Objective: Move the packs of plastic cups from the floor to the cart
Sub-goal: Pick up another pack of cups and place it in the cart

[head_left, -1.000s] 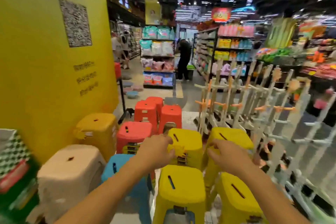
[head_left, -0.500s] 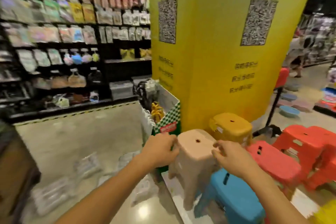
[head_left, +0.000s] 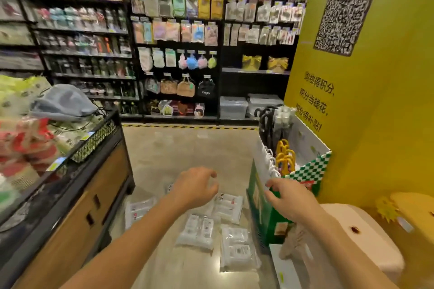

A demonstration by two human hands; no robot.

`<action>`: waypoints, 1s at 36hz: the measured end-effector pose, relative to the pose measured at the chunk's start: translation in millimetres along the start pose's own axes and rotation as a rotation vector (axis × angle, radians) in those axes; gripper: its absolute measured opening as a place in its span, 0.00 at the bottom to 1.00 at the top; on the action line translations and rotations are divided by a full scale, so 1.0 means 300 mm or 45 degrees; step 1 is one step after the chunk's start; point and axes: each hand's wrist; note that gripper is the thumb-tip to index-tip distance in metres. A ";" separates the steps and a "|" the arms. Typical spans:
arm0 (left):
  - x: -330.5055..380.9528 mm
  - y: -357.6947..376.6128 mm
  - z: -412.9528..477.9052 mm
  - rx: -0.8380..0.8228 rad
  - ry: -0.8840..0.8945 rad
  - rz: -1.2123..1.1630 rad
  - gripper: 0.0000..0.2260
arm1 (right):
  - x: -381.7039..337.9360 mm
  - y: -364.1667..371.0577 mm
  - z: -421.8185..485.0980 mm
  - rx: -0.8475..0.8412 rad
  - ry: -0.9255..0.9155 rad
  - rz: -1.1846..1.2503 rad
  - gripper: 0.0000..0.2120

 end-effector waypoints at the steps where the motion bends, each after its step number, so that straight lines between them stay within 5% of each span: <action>1: -0.039 -0.011 0.037 -0.001 -0.013 -0.004 0.20 | -0.021 0.009 0.057 -0.004 -0.012 -0.003 0.18; 36: -0.822 0.049 1.383 -0.165 -0.208 -0.039 0.19 | -0.075 0.438 1.715 -0.192 -0.038 0.112 0.20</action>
Point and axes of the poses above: each hand's wrist, its own z-axis towards the middle knuckle, its own y-axis out of the palm, x = y × z, and after that the axes turned 4 degrees about -z, right-handed
